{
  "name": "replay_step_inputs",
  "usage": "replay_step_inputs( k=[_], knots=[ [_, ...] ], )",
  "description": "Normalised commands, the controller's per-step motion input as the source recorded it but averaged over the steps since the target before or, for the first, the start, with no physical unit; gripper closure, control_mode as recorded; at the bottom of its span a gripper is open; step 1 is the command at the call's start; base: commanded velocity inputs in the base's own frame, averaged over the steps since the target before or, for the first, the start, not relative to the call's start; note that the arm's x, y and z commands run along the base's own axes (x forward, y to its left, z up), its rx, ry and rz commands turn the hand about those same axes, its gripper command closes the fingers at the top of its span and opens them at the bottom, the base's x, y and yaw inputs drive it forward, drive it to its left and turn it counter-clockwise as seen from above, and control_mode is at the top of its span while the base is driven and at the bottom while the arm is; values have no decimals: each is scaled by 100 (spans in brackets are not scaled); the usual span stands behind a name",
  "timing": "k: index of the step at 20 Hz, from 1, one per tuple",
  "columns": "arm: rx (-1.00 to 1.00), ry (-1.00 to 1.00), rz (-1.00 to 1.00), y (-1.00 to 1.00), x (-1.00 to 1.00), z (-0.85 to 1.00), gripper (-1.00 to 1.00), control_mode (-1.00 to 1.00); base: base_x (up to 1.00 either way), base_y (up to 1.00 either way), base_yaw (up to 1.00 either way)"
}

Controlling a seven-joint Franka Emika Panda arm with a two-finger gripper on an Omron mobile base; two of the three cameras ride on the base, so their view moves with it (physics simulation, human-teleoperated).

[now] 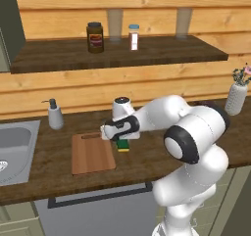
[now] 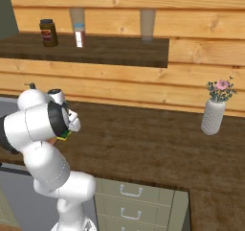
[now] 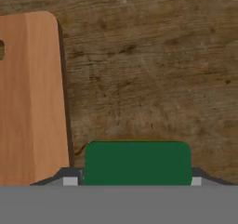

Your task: Pick up the sponge from the counter and clean the cutting board by briefly scrubbing or pressing down on the cutting board. Once finished, release the sponge.

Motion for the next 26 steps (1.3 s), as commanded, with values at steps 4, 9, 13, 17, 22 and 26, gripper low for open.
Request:
replay_step_inputs(
  k=[4,9,13,17,22,26],
  knots=[
    [0,7,1,34,62,53,100,-100,0,0,0],
    [0,5,1,31,44,7,100,-100,0,0,0],
    [1,6,0,36,53,-12,100,-100,0,0,0],
    [0,1,0,24,24,-36,100,-100,0,0,0],
    [0,1,0,14,18,-46,100,-100,0,0,0],
    [0,1,0,14,15,-47,100,-100,0,0,0]
  ],
)
